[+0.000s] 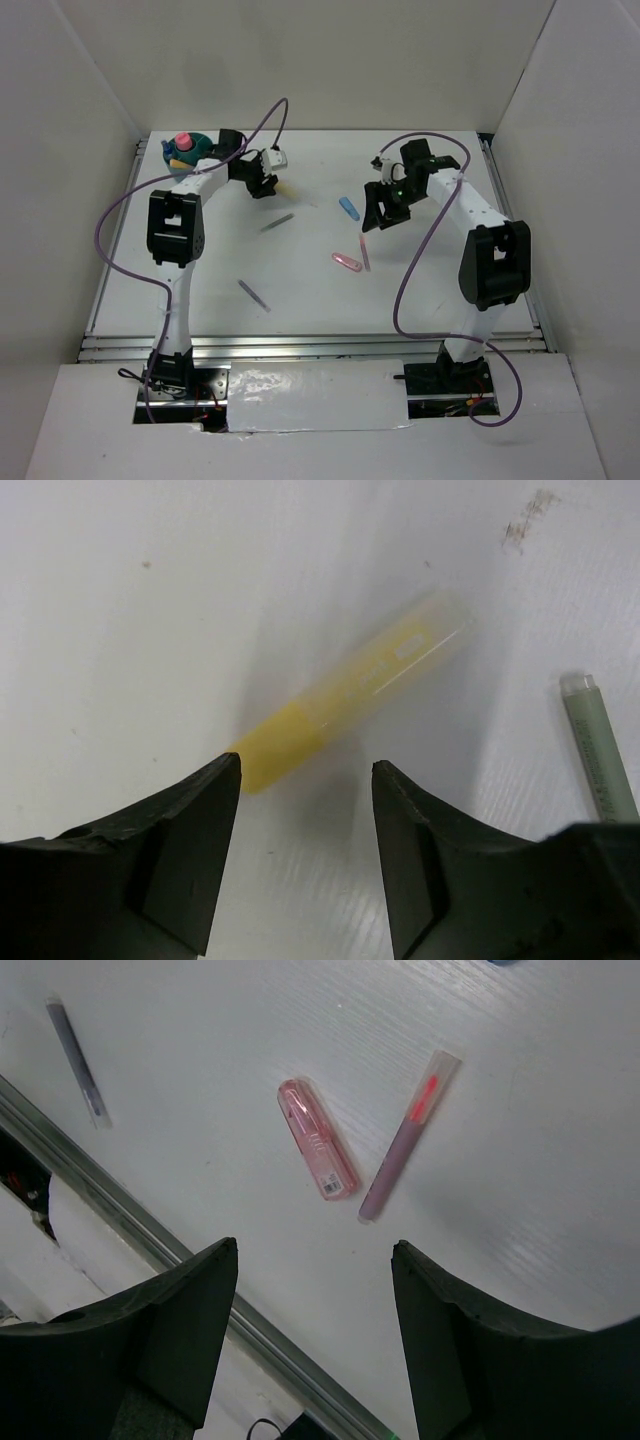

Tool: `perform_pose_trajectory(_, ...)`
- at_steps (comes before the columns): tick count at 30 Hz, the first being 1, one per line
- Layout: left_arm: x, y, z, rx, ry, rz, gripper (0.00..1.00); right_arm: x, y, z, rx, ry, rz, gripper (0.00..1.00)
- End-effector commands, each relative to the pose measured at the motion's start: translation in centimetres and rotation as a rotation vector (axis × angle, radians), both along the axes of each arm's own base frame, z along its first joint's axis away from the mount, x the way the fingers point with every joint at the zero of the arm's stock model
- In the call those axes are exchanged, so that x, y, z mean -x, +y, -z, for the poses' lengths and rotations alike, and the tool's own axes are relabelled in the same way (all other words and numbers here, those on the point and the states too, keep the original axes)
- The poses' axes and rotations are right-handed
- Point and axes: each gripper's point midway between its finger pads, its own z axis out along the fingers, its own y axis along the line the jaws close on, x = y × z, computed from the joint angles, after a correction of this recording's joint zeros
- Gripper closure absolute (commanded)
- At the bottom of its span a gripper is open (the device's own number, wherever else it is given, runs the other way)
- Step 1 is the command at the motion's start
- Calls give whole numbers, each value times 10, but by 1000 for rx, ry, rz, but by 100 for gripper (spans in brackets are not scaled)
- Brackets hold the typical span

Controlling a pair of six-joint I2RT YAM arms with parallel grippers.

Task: Sort the stationery into containers
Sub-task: Pick up the stationery from the center of the board.

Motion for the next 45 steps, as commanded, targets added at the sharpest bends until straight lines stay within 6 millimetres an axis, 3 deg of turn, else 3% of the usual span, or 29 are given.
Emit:
perform_pose_trajectory(1, -13, -17, -36, 79, -85, 66, 32, 2, -4, 0, -12, 2, -2, 30)
perform_pose_trajectory(12, -13, -30, -24, 144, -18, 110, 29, 1, -9, 3, -26, 21, 12, 30)
perform_pose_trajectory(21, -24, -31, -12, 182, 98, -5, 28, 2, -12, 4, -22, 28, 18, 30)
perform_pose_trajectory(25, -10, -22, -2, 104, 148, -7, 28, 1, -13, 1, -24, 22, 19, 30)
perform_pose_trajectory(33, 58, 3, 31, -73, 311, 123, 34, -1, -8, -5, -44, 18, 19, 30)
perform_pose_trajectory(36, 65, 7, 34, -91, 315, 124, 36, 0, -6, -6, -47, 17, 15, 30)
perform_pose_trajectory(45, 38, 5, 35, -164, 210, 26, 46, 3, -4, -6, -40, 15, 10, 30)
